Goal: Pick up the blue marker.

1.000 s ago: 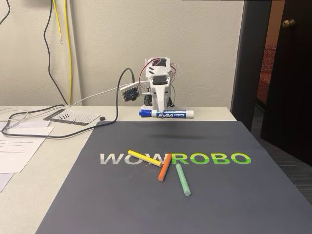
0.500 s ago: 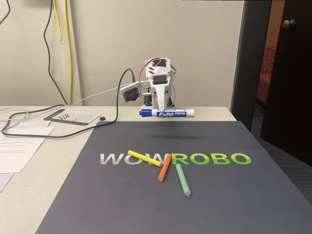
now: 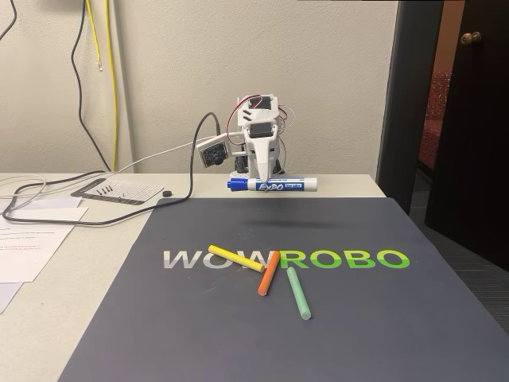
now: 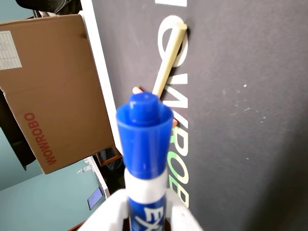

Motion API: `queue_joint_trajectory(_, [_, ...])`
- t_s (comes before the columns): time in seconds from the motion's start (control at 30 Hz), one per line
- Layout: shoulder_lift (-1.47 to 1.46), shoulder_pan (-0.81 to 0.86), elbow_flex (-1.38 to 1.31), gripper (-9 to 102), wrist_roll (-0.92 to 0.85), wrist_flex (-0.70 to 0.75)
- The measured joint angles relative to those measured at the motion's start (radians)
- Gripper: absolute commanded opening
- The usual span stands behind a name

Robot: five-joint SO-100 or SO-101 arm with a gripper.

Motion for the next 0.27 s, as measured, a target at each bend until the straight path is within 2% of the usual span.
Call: queue_joint_trajectory(0.27, [0.0, 0.0, 0.005, 0, 0.0, -0.011])
